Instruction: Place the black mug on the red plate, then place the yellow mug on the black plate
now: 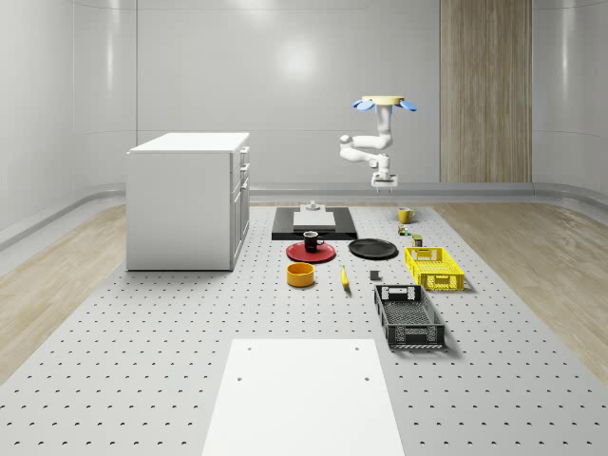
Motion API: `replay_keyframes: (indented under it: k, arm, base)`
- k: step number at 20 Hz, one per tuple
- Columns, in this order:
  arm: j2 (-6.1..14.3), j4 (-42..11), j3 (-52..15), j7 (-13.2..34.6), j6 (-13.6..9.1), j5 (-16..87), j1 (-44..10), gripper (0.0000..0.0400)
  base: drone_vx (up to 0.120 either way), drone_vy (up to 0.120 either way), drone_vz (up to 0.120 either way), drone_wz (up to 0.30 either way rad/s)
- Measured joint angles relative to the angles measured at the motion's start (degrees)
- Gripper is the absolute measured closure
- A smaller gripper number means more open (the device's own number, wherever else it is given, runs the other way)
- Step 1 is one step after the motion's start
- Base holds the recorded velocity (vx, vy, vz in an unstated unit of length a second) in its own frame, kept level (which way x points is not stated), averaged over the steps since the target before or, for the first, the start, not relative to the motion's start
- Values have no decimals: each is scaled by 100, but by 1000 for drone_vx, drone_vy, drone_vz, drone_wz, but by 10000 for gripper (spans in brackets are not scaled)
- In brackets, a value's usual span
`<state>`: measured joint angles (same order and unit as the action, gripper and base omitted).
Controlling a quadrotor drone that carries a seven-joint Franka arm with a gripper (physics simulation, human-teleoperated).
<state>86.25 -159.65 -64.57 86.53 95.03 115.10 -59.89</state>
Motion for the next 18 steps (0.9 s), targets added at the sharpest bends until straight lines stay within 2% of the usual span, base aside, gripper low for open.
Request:
replay_keyframes:
  k: [5, 14, 18]
  arm:
    - [-1, 0, 0, -1, -1, 1, 1, 0]
    - [-3, 0, 0, -1, -3, 2, 2, 0]
    - [-4, 0, 1, -2, -4, 2, 2, 0]
  base:
    - [0, 120, -8, 0]
    - [0, 120, -116, 0]
    - [0, 60, 0, 0]
